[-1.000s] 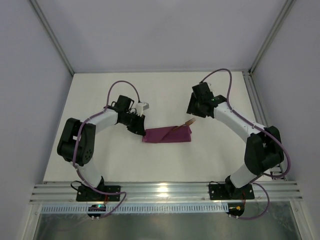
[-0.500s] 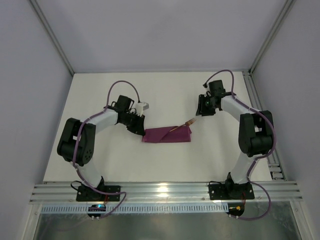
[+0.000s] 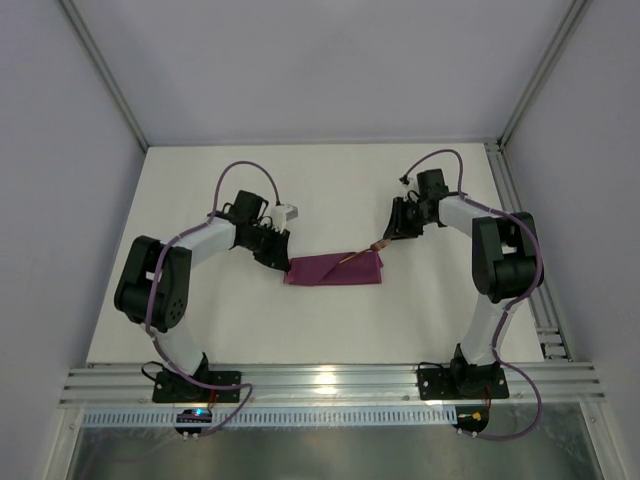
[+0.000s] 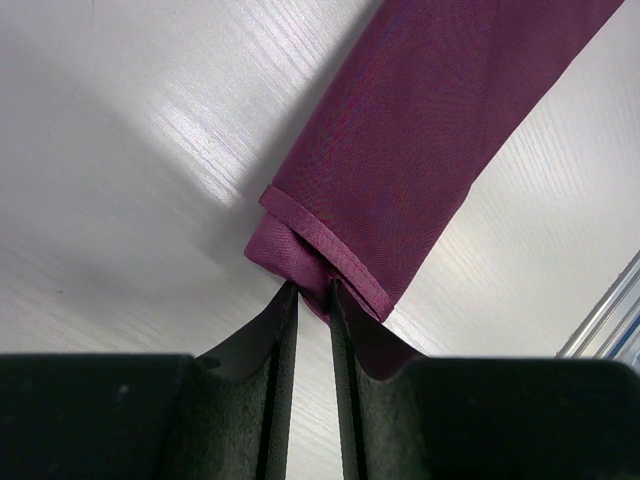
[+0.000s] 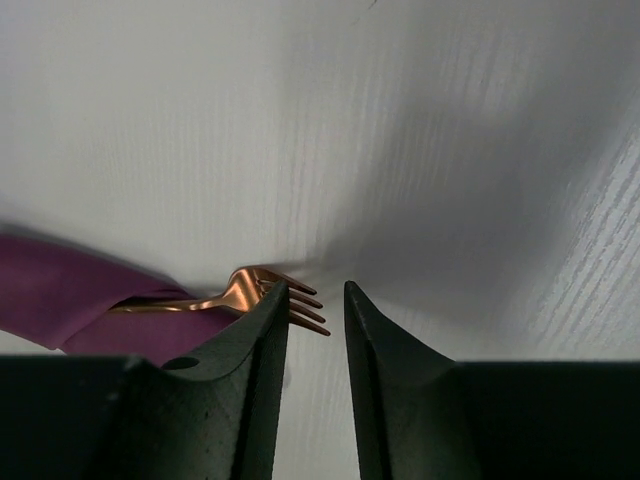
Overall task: Fold the napkin into a case and place the utensils inside
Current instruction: Stuff the fork at the center of the board.
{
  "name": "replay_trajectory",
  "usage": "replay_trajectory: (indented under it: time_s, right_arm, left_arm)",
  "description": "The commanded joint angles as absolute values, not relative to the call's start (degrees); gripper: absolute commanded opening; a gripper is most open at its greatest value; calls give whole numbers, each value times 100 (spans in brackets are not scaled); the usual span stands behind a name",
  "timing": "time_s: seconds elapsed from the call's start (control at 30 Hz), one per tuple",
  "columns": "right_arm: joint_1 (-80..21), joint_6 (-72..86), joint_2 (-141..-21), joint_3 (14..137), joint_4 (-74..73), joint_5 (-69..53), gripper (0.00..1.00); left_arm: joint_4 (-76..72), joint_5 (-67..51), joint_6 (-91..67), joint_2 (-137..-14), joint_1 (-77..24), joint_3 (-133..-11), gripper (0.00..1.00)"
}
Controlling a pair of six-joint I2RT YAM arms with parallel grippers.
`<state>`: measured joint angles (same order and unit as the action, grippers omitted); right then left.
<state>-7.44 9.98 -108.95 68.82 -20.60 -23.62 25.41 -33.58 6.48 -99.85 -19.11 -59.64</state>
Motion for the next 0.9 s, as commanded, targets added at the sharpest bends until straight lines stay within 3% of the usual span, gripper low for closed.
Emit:
replay_trajectory:
  time_s: [0.0,0.5,0.77,0.87]
  right_arm:
    - [-677,897,-10881,6777,-1846,-2619,31]
    - [-527,1011,-10714,6188,-1239,-2935,20]
    - [-536,1028,-10460,5986,-1187,-3023,4]
    - [-527,1160,-10214,5889,-1213,-2945,4]
  left_arm:
    - [2487,-3384,747,-9817,-1925,-5915,20]
    - [2470,-3375,756,-9826,-1925,-5898,20]
    - [2452,-3375,765,-9809,-1925,-5897,20]
    - [2452,-3401,756,-9800,-1925,-5897,20]
